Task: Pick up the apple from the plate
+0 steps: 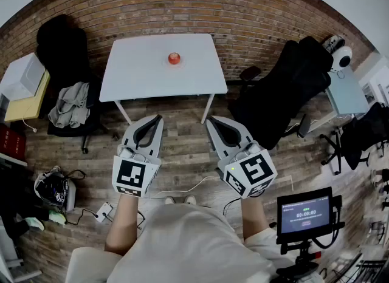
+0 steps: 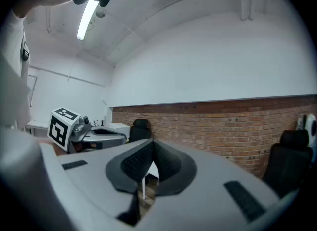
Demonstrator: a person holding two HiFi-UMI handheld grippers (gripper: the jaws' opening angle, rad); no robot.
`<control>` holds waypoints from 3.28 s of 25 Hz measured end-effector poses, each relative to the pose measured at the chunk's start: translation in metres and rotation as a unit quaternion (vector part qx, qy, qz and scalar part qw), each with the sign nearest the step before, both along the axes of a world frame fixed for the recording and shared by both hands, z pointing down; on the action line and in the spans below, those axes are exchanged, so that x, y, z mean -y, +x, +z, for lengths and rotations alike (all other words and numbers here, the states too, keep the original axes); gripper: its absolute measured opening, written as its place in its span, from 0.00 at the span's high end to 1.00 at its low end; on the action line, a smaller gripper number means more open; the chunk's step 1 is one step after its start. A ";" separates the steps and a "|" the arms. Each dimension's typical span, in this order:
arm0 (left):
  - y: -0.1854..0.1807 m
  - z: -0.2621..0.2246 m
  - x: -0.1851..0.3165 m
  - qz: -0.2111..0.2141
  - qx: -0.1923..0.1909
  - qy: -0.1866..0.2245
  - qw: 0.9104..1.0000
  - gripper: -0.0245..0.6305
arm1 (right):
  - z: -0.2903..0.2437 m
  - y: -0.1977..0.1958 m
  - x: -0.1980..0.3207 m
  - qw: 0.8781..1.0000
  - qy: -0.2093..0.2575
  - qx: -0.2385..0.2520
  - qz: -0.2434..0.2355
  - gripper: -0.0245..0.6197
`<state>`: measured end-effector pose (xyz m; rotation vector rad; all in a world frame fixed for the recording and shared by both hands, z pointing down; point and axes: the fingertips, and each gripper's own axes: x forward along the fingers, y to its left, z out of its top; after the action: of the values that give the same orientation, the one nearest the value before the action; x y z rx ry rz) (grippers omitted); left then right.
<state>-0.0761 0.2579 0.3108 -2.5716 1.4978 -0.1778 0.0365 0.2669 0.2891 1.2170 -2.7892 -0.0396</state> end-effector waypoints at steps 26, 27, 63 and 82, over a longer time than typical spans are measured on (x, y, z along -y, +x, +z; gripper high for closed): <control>0.013 -0.003 0.012 -0.010 0.002 0.015 1.000 0.95 | -0.001 0.017 0.019 0.999 -0.011 0.042 -0.021 0.96; 0.015 -0.003 0.014 -0.013 0.002 0.014 1.000 0.95 | -0.002 0.018 0.022 0.999 -0.012 0.042 -0.024 0.96; 0.016 0.037 0.089 -0.029 -0.002 -0.019 0.999 0.95 | 0.012 0.028 0.095 0.997 -0.019 0.056 -0.048 0.96; -0.055 0.021 0.264 -0.018 -0.005 -0.021 1.000 0.95 | 0.002 -0.048 0.254 0.992 -0.049 0.076 -0.083 0.96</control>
<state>-0.1314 -0.0056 0.3321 -2.5823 1.5609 -0.2041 -0.0117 0.0129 0.2910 1.0027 -2.9774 0.1825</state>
